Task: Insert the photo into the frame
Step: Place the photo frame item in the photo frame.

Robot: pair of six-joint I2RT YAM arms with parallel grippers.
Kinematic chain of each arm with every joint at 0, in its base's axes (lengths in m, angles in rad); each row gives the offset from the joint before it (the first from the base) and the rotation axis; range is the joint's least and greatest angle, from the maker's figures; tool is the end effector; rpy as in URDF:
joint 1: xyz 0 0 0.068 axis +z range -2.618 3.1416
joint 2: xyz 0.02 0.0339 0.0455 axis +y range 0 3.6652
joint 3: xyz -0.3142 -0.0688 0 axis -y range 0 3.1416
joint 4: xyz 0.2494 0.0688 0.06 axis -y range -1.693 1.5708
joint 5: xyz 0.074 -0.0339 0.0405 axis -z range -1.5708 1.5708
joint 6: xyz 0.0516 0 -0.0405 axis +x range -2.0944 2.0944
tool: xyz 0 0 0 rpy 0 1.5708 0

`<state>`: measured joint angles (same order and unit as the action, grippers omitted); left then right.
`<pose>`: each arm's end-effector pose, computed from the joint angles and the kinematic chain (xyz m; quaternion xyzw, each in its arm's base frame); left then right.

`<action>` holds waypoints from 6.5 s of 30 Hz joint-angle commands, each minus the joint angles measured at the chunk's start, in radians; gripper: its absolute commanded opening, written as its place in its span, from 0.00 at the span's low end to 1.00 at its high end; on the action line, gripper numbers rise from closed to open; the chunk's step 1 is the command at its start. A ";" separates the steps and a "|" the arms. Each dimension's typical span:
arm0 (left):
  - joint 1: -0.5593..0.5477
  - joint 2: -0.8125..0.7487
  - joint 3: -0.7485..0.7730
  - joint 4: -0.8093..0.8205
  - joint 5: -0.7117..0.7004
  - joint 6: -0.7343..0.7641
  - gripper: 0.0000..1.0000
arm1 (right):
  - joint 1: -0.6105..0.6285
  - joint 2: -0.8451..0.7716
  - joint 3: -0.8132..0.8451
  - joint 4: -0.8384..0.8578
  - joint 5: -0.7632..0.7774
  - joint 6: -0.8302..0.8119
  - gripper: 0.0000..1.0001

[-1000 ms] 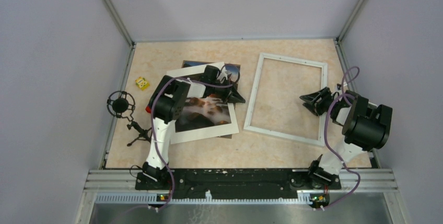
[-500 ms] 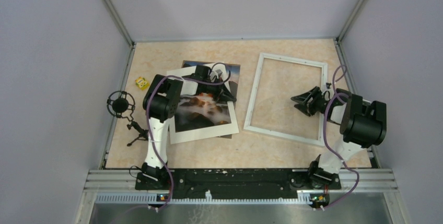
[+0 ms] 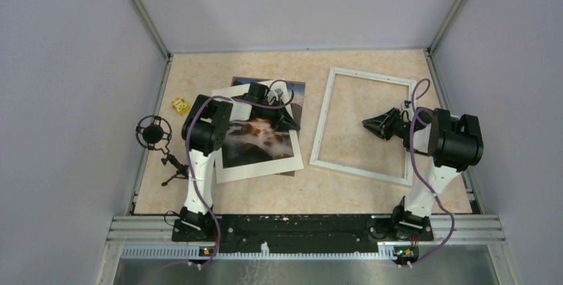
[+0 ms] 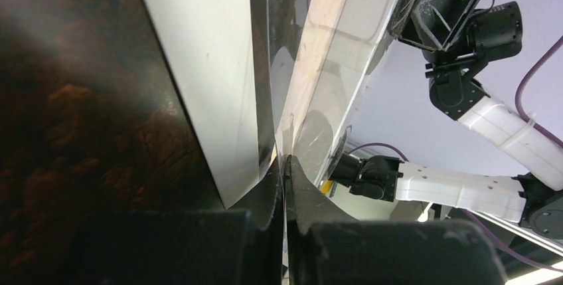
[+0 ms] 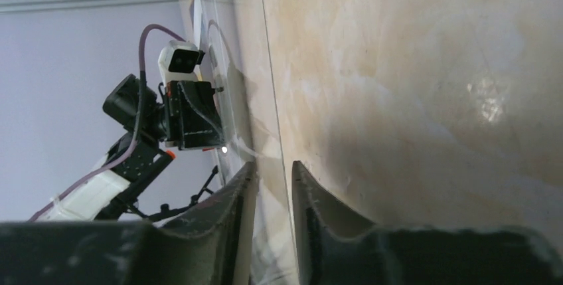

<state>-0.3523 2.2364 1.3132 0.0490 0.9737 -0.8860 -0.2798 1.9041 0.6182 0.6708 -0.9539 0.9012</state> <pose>0.4343 -0.2051 0.1189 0.0650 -0.8434 0.5332 0.0096 0.3339 -0.0521 0.1280 0.2639 0.7728 0.5130 0.2644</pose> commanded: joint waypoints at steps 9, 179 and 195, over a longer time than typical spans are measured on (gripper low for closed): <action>-0.101 -0.109 0.032 -0.026 -0.132 0.034 0.00 | -0.084 -0.249 0.056 -0.427 0.162 -0.313 0.00; -0.229 0.028 0.299 -0.296 -0.191 0.049 0.25 | -0.364 -0.502 -0.015 -0.844 0.398 -0.528 0.00; -0.227 0.037 0.371 -0.243 -0.161 0.036 0.27 | -0.364 -0.510 -0.037 -0.799 0.339 -0.520 0.00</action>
<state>-0.5827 2.2845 1.6402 -0.2401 0.8024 -0.8440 -0.6262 1.4261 0.5869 -0.1783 -0.6212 0.3859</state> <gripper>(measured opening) 0.276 0.003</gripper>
